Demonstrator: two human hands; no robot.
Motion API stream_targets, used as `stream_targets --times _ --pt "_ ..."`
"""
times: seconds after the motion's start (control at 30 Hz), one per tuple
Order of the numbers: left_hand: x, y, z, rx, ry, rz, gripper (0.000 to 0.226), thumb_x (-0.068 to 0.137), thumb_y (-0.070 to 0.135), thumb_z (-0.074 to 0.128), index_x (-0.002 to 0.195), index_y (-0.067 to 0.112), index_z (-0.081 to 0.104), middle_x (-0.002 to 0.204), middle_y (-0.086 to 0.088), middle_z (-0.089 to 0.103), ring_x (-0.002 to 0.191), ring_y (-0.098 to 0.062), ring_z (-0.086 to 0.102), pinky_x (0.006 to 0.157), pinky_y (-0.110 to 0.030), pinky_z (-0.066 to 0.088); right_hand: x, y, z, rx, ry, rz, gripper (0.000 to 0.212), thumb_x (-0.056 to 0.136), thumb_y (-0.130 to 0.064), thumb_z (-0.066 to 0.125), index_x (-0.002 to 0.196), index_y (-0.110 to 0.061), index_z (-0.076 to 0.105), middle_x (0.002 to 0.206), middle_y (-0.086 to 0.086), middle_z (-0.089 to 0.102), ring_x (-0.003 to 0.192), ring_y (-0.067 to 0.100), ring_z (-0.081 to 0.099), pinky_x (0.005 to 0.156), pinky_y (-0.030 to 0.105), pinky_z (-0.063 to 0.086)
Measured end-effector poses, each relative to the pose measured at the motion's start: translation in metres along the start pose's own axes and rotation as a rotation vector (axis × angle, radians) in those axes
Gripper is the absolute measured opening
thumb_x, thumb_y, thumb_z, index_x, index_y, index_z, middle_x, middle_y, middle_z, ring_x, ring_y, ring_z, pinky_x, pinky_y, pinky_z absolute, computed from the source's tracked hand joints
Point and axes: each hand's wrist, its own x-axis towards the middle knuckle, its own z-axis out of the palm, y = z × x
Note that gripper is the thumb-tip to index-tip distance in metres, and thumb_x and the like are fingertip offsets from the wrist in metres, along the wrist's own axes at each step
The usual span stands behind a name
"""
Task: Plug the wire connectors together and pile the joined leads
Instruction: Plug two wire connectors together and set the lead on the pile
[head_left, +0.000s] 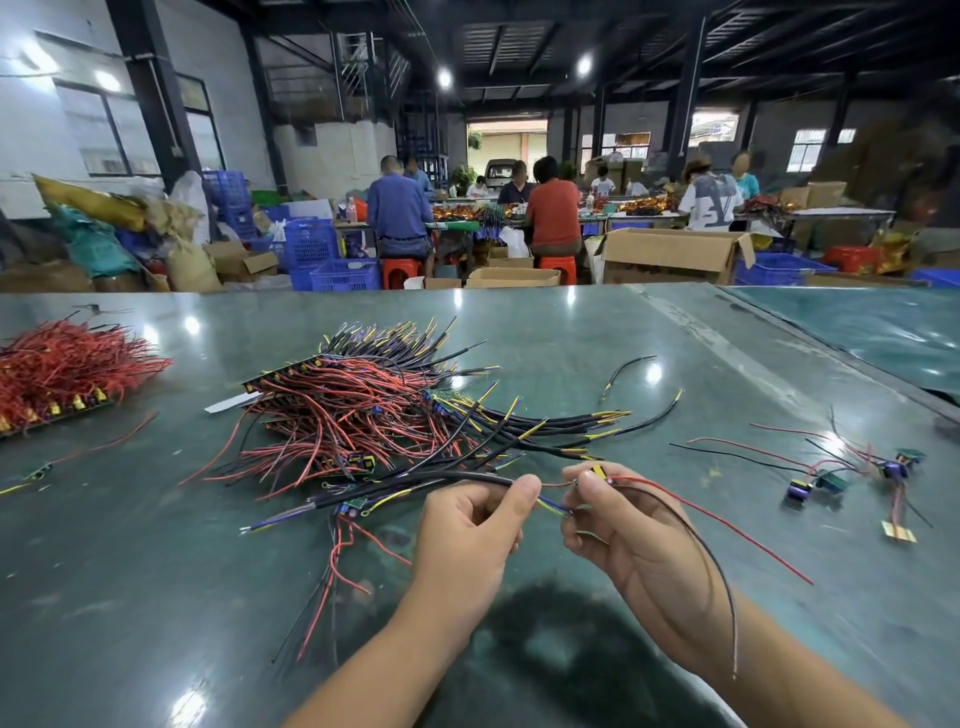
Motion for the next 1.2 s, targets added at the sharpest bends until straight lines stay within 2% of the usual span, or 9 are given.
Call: stream_targets --times 0.1,0.17,0.3,0.4,0.57,0.73,0.93,1.07,1.2 --pt "-0.001 0.000 0.002 0.016 -0.001 0.007 0.042 0.077 0.042 0.066 0.055 0.006 0.060 0.044 0.004 0.045 0.045 -0.008 0.037 0.047 -0.020 0.031 -0.001 0.002 0.002 -0.022 0.024 -0.027 0.023 0.067 -0.025 0.068 0.083 -0.008 0.063 0.072 0.007 0.061 0.060 0.016 0.057 0.059 0.023 0.052" --pt "-0.003 0.002 0.004 -0.012 -0.008 0.000 0.045 0.079 0.045 0.071 0.057 0.007 0.062 0.045 0.003 0.047 0.046 -0.008 0.039 0.047 -0.020 0.033 -0.001 0.005 0.001 -0.030 0.046 -0.055 0.022 0.066 -0.020 0.069 0.081 -0.007 0.063 0.070 0.006 0.060 0.059 0.015 0.058 0.060 0.022 0.053" --pt "-0.002 0.008 0.006 -0.257 -0.002 -0.102 0.025 0.072 0.038 0.062 0.067 0.016 0.072 0.058 -0.001 0.063 0.050 -0.008 0.053 0.051 -0.016 0.046 0.001 0.005 -0.001 -0.020 0.064 -0.093 0.014 0.065 -0.012 0.069 0.078 -0.007 0.066 0.071 0.005 0.060 0.060 0.013 0.058 0.061 0.021 0.054" --pt "0.002 0.007 0.002 -0.329 0.008 -0.134 0.029 0.075 0.037 0.059 0.072 0.013 0.075 0.067 -0.008 0.068 0.055 -0.012 0.059 0.055 -0.019 0.050 0.002 0.002 -0.005 0.047 0.080 -0.085 0.006 0.066 -0.009 0.067 0.072 -0.010 0.069 0.070 0.003 0.060 0.060 0.011 0.057 0.060 0.019 0.053" --pt "0.006 0.010 0.000 -0.412 0.060 -0.187 0.036 0.083 0.040 0.052 0.071 0.016 0.077 0.066 -0.008 0.069 0.051 -0.011 0.061 0.051 -0.019 0.051 0.008 -0.005 -0.015 0.142 0.088 -0.060 0.006 0.068 -0.008 0.066 0.068 -0.013 0.070 0.067 0.000 0.059 0.057 0.009 0.059 0.058 0.016 0.053" --pt "0.018 0.007 -0.014 -0.453 0.212 -0.186 0.036 0.099 0.028 0.042 0.087 0.009 0.070 0.071 -0.007 0.071 0.052 -0.009 0.061 0.051 -0.019 0.052 0.013 -0.010 -0.031 0.085 0.135 -0.087 0.007 0.070 -0.008 0.065 0.076 -0.008 0.065 0.067 0.001 0.057 0.057 0.008 0.058 0.058 0.016 0.052" --pt "0.024 0.003 -0.022 -0.457 0.340 -0.269 0.040 0.102 0.028 0.034 0.086 0.008 0.064 0.063 -0.003 0.067 0.044 -0.007 0.056 0.044 -0.017 0.049 0.014 -0.006 -0.032 0.042 0.136 -0.127 0.010 0.070 -0.007 0.063 0.080 -0.006 0.062 0.068 0.001 0.058 0.060 0.010 0.055 0.060 0.017 0.052" --pt "0.026 0.003 -0.027 -0.463 0.323 -0.291 0.046 0.103 0.029 0.030 0.082 0.006 0.064 0.060 -0.005 0.068 0.043 -0.007 0.056 0.043 -0.016 0.049 0.015 -0.007 -0.037 0.042 0.133 -0.118 0.009 0.072 -0.005 0.062 0.081 -0.005 0.061 0.070 0.002 0.058 0.064 0.012 0.053 0.060 0.017 0.053" --pt "0.027 0.000 -0.032 -0.468 0.331 -0.319 0.044 0.102 0.028 0.032 0.087 0.008 0.068 0.059 -0.001 0.065 0.040 -0.007 0.054 0.042 -0.016 0.048 0.018 -0.003 -0.042 -0.045 0.147 -0.144 0.010 0.084 0.005 0.057 0.083 -0.004 0.060 0.071 0.002 0.057 0.064 0.010 0.053 0.062 0.017 0.053"
